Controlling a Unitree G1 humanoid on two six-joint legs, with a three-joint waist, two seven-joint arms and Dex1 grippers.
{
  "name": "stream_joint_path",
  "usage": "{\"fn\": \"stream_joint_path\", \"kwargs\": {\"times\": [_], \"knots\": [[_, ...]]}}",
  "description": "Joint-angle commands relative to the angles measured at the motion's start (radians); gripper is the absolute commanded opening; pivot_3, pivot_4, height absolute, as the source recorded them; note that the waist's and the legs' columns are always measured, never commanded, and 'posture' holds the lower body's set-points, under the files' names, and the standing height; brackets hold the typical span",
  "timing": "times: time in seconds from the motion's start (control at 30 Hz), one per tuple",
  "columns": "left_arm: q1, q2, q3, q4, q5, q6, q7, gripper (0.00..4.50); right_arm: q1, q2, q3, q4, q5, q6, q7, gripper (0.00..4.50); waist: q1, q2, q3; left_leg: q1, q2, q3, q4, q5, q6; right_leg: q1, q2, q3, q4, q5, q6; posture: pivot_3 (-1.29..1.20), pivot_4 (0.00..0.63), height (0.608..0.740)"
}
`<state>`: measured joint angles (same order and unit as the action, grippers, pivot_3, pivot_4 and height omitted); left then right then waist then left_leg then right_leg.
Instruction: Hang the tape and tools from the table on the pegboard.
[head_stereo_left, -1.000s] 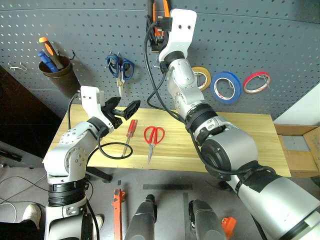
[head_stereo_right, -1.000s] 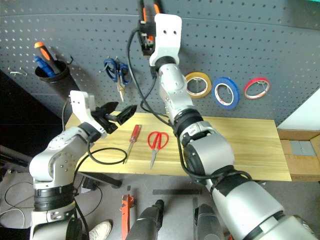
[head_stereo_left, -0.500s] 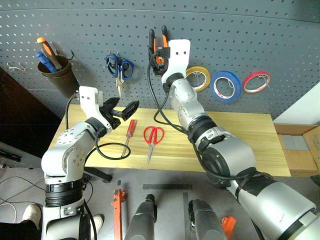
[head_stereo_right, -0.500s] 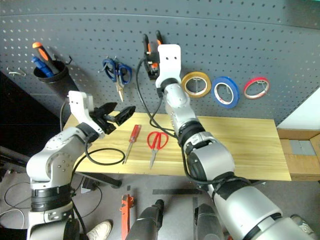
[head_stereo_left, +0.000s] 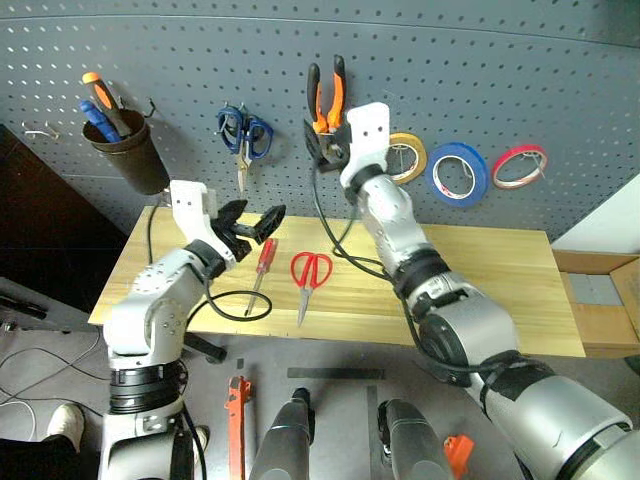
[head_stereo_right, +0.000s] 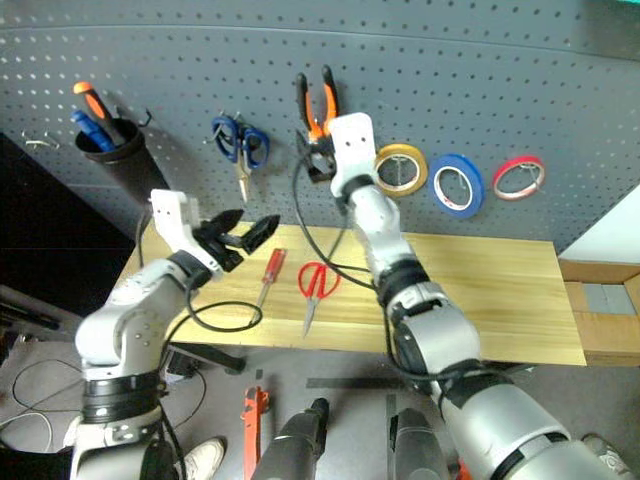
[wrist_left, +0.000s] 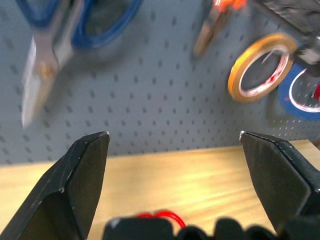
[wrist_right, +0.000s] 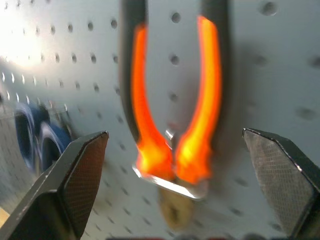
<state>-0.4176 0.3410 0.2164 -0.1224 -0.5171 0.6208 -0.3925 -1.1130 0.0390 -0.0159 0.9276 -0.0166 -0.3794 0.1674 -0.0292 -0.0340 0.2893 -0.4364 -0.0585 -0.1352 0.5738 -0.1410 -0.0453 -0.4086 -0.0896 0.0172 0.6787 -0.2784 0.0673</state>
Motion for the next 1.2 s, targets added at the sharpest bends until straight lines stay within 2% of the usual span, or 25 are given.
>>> {"fn": "stream_joint_path", "kwargs": {"times": [0.03,0.1,0.2,0.3,0.4,0.53,0.63,0.9,1.0,1.2], "knots": [[0.008,-0.048,-0.044,0.003,0.04,-0.065,0.023,4.5,0.138,-0.047,0.052,-0.315,0.003,0.095,0.09,4.48,-0.005,0.0,0.0,0.0,0.0,0.0,0.0,0.0,-0.001,0.0,0.0,0.0,0.0,0.0,0.0,-0.04,0.232,0.74],[0.027,-0.085,-0.077,0.009,0.069,-0.079,0.047,4.5,0.255,-0.093,0.082,-0.52,0.027,0.201,0.164,4.48,-0.008,0.0,-0.001,0.0,0.0,0.001,0.0,0.002,-0.003,0.0,0.0,0.0,0.0,0.0,0.0,-0.06,0.222,0.74],[0.076,-0.125,-0.118,0.018,0.132,-0.094,0.106,4.5,0.38,-0.16,0.129,-0.725,0.037,0.319,0.261,4.48,-0.027,-0.001,-0.003,0.0,0.0,0.002,0.001,0.002,-0.003,0.0,0.0,0.0,0.0,0.0,0.0,-0.1,0.209,0.74],[0.15,-0.141,-0.163,0.021,0.211,-0.103,0.167,4.5,0.466,-0.227,0.174,-0.827,0.05,0.377,0.362,4.48,-0.051,-0.002,-0.007,0.001,-0.001,0.003,0.001,0.0,0.0,0.0,0.0,0.001,0.001,0.0,0.001,-0.14,0.201,0.74],[0.212,-0.195,-0.172,0.062,0.276,-0.117,0.271,4.5,0.58,-0.322,0.224,-0.912,0.108,0.404,0.534,4.48,-0.061,-0.002,-0.008,0.002,-0.001,0.003,0.002,0.0,0.0,0.001,0.001,0.0,0.002,0.0,0.0,-0.16,0.197,0.74],[0.227,-0.216,-0.176,0.157,0.314,-0.154,0.283,4.5,0.661,-0.363,0.293,-0.926,0.105,0.373,0.627,4.48,-0.062,-0.002,-0.011,0.002,-0.001,0.003,0.004,0.0,0.0,0.003,0.002,-0.001,0.001,0.0,0.001,-0.19,0.203,0.74],[0.217,-0.225,-0.181,0.249,0.33,-0.198,0.27,4.5,0.705,-0.387,0.352,-0.881,0.057,0.282,0.678,4.48,-0.066,-0.002,-0.011,0.002,0.0,0.003,0.008,0.0,0.0,0.004,0.002,-0.001,0.001,0.001,0.002,-0.2,0.207,0.74],[0.153,-0.232,-0.186,0.468,0.355,-0.221,0.229,4.5,0.728,-0.39,0.377,-0.821,0.015,0.206,0.678,4.48,-0.067,-0.002,-0.012,0.002,0.0,0.002,0.018,0.0,0.001,0.01,0.002,-0.002,0.001,0.005,0.007,-0.22,0.217,0.74],[0.139,-0.241,-0.183,0.497,0.36,-0.193,0.236,3.89,0.718,-0.383,0.37,-0.82,0.011,0.21,0.667,4.5,-0.071,-0.002,-0.013,0.004,0.001,0.002,0.019,0.0,0.001,0.014,0.001,-0.001,0.0,0.005,0.008,-0.23,0.217,0.74],[0.14,-0.25,-0.193,0.491,0.376,-0.19,0.225,1.7,0.705,-0.369,0.372,-0.819,0.001,0.213,0.651,4.5,-0.08,0.0,-0.02,0.004,0.001,0.001,0.019,0.0,0.001,0.014,0.001,-0.002,0.0,0.004,0.01,-0.24,0.208,0.74]]}}
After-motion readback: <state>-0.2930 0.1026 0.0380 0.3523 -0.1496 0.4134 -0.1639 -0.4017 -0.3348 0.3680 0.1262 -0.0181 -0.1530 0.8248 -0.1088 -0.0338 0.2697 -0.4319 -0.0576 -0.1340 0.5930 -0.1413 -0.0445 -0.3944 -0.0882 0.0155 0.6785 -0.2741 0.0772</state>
